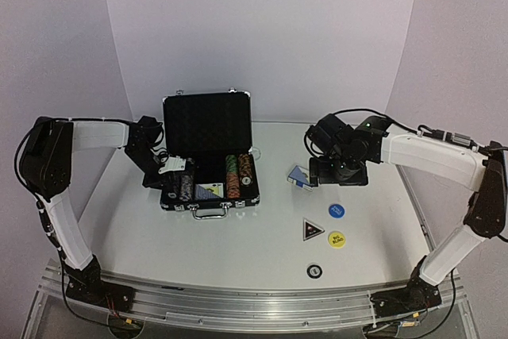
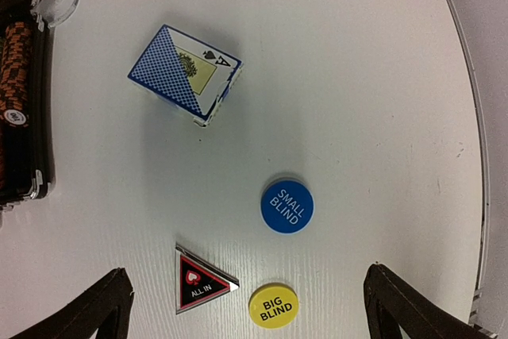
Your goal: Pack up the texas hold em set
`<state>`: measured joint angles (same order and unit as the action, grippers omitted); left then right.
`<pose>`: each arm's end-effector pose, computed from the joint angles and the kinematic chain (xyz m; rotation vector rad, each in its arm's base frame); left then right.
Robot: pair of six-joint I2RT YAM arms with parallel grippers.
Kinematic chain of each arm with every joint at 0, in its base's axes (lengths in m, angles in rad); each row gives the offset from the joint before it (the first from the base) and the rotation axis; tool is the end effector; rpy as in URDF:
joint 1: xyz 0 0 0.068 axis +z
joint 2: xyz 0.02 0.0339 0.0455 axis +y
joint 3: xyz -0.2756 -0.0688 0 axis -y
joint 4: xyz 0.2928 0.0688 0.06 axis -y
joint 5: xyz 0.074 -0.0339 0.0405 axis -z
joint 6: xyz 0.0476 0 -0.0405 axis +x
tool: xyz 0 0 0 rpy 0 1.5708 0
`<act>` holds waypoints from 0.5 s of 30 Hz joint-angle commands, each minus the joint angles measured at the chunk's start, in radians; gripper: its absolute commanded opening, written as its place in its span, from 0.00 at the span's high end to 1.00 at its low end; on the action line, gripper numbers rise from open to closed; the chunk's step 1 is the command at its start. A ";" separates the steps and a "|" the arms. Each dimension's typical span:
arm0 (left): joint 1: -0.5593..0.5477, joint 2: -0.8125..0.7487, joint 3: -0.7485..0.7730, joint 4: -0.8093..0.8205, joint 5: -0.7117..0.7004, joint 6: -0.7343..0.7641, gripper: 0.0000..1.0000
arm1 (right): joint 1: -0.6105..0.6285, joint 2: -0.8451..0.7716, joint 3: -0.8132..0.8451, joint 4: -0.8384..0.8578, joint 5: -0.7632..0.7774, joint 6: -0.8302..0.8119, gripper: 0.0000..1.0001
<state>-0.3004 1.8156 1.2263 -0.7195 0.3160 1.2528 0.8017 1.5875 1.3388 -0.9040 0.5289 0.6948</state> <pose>0.3724 -0.1308 0.1529 1.9738 1.9263 -0.2239 0.2745 0.2491 0.2700 0.0098 2.4849 -0.1343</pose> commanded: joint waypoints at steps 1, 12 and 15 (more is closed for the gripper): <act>0.001 -0.026 0.063 -0.031 0.017 -0.006 0.74 | 0.002 0.007 0.032 -0.014 -0.013 -0.013 0.02; 0.004 -0.065 0.142 -0.226 0.105 0.034 0.75 | 0.001 -0.013 0.014 -0.014 -0.012 -0.027 0.02; 0.006 -0.072 0.159 -0.239 0.113 0.014 0.70 | 0.001 -0.014 0.008 -0.014 -0.015 -0.027 0.02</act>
<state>-0.3000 1.7993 1.3264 -0.8887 0.3778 1.2665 0.8017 1.5871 1.3388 -0.9062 0.5219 0.6765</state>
